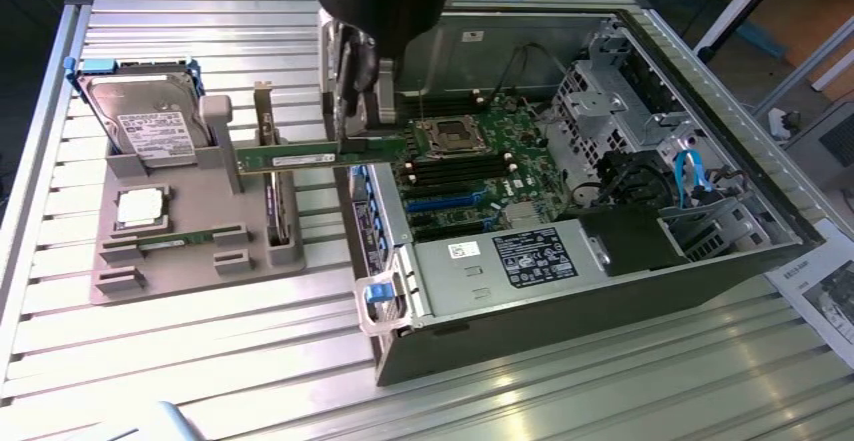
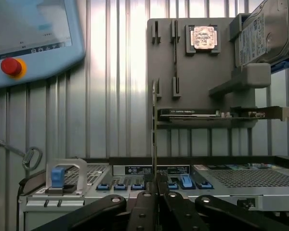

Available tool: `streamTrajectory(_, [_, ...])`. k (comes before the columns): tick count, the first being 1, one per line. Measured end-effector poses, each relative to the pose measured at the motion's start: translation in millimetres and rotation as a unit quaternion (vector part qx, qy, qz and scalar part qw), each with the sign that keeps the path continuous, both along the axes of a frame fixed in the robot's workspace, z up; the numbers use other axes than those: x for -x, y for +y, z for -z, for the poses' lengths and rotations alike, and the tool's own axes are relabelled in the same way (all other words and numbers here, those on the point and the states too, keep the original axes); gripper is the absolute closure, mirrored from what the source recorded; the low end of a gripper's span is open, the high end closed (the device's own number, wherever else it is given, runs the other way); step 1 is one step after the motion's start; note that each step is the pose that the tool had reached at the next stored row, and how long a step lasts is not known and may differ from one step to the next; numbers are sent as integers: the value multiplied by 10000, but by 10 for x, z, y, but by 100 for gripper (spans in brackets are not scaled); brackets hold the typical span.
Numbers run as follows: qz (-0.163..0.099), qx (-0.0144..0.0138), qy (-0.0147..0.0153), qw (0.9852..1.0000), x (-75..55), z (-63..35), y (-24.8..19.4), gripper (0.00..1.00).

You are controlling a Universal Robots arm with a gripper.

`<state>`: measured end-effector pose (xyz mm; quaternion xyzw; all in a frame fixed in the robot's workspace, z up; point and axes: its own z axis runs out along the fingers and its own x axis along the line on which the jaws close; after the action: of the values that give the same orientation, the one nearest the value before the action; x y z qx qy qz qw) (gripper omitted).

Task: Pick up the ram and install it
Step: 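Pick up the ram and move it above insertion slot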

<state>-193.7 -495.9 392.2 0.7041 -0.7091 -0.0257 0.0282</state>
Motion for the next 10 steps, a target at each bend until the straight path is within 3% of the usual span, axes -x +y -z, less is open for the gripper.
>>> streamTrajectory(3, [0, 0, 3, 10000, -64, 0, -2, 88])
streamTrajectory(10, [0, 0, 4, 10000, -70, -1, -2, 88])
